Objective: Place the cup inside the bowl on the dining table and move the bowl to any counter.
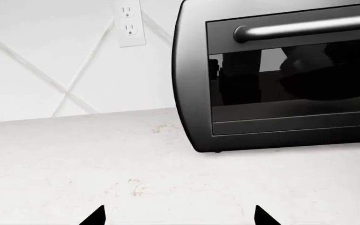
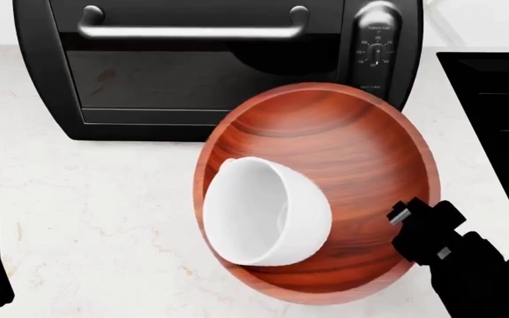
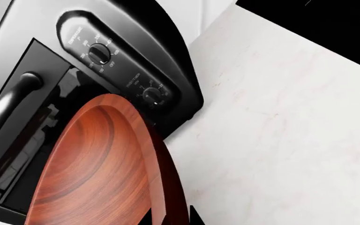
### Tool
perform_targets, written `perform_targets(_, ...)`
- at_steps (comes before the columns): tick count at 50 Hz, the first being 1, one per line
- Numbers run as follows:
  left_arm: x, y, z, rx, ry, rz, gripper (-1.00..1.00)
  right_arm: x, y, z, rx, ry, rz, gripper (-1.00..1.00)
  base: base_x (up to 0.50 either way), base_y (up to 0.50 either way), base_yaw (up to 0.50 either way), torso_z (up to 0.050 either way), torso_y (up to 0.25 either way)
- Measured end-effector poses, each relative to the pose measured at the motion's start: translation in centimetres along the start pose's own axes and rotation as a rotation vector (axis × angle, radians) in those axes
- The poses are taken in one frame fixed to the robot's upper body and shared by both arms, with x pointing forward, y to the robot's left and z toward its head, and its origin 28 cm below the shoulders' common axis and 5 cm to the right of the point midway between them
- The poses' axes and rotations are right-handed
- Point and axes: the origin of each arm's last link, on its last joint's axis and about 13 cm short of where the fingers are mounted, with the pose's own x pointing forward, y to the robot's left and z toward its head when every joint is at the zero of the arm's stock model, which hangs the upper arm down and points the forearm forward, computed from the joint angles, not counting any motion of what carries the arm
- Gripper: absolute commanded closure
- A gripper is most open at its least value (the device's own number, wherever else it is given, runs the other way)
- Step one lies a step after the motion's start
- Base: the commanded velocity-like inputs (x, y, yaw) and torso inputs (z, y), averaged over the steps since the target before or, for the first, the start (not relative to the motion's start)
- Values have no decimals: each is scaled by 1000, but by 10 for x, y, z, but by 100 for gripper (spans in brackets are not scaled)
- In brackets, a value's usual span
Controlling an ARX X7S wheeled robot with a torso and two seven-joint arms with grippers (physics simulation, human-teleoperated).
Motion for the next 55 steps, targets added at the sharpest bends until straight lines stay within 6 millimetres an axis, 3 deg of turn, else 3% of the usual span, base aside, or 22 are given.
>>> perform_targets(25, -1, 0, -1, -1, 2, 1, -100, 0, 0, 0, 1, -13, 4, 100, 0, 0, 0, 0, 1)
perform_targets(55, -2, 0, -5, -7, 10, 2, -100, 13, -9, -15, 5, 31, -43, 100, 0, 0, 0, 0, 1)
